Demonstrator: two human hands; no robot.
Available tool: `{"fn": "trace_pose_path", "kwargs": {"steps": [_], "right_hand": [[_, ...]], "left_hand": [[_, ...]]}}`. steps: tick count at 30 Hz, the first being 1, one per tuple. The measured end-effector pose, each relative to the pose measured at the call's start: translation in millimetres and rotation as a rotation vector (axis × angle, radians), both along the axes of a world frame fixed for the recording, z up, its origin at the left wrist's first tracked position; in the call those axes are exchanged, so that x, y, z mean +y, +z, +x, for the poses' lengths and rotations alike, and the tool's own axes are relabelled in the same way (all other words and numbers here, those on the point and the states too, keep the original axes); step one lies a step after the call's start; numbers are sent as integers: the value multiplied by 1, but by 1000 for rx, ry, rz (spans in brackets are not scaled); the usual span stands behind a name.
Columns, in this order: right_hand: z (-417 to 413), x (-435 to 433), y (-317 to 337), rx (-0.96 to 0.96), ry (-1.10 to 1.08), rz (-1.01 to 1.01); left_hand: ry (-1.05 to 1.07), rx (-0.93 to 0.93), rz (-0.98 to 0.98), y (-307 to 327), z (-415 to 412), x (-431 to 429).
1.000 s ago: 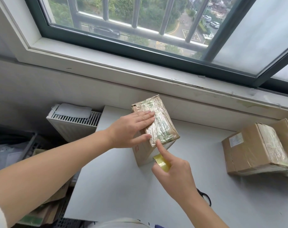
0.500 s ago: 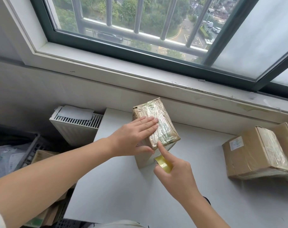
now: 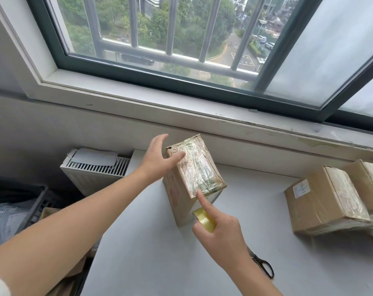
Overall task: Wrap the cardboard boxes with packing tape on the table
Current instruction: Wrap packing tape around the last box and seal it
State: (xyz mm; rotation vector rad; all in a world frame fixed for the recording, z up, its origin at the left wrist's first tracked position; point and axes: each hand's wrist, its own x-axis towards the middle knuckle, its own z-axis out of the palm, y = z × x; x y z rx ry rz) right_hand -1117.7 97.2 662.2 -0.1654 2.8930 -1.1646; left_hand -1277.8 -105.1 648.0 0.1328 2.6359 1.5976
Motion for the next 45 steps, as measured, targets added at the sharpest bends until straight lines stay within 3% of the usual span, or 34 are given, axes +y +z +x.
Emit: {"fn": "trace_pose_path", "kwargs": {"steps": [2, 5, 10, 16, 24, 31, 37, 41, 45], "right_hand": [[-1, 0, -1, 16, -4, 1], [-1, 2, -2, 24, -23, -6], [-1, 1, -4, 15, -16, 7], [-1, -3, -3, 46, 0, 49], [-2, -2, -2, 64, 9, 58], [-2, 1, -4, 52, 26, 55], [-4, 2, -4, 38, 27, -4], [-5, 0, -5, 34, 41, -24], [-9, 0, -6, 10, 44, -36]], "left_hand": [[38, -168, 177, -7, -8, 5], [84, -138, 354, -23, -4, 16], [136, -72, 409, -27, 0, 23], [170, 180, 175, -35, 7, 22], [-6, 452, -176, -44, 9, 14], [-44, 698, -224, -34, 28, 15], [-446, 824, -297, -20, 30, -12], [-809, 703, -628, 1, 18, -6], [-1038, 645, -991, 30, -8, 26]]}}
